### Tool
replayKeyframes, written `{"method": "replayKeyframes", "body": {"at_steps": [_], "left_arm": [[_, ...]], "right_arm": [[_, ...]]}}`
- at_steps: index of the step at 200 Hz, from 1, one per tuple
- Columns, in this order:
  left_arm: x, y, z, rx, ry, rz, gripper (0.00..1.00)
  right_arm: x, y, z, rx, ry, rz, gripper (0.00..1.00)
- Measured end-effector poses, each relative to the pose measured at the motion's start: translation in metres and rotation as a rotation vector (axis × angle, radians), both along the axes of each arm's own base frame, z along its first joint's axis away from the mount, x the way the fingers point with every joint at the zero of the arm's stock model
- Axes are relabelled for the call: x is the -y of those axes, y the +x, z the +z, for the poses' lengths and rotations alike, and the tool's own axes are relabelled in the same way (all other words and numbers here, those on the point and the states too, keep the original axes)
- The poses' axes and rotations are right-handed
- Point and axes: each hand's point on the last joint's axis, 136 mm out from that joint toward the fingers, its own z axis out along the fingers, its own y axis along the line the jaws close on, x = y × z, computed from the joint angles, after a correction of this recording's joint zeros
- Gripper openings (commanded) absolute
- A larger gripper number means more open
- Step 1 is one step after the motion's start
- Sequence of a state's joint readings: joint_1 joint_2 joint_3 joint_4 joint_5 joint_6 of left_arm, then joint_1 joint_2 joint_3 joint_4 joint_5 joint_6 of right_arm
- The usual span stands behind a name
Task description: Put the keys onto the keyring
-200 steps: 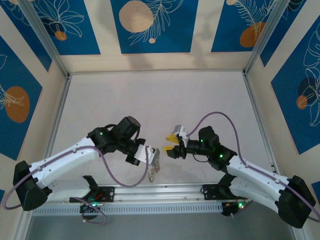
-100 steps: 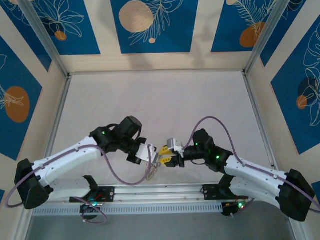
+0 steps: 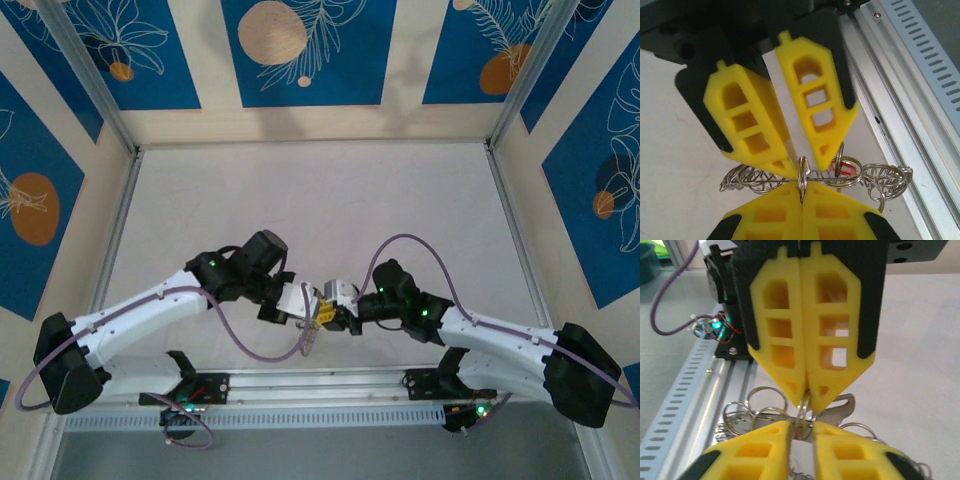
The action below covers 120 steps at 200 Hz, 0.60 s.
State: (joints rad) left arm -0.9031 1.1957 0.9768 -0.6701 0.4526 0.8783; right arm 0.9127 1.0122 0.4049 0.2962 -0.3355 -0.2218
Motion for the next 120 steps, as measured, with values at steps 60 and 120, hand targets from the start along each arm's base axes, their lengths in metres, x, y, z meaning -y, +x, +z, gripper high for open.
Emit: {"method": "replayKeyframes", "body": {"at_steps": [60,120], "left_arm": [[-0.003,0.011,0.001,-0.048,-0.008,0.079,0.00],[0.001,0.023,0.013,-0.081,-0.111,0.137,0.15]], "right_arm": [[-0.002,0.014,0.003,0.071,0.014,-0.069,0.00],[0.004,0.022,0.014,0.147,0.145,-0.124,0.00]]}}
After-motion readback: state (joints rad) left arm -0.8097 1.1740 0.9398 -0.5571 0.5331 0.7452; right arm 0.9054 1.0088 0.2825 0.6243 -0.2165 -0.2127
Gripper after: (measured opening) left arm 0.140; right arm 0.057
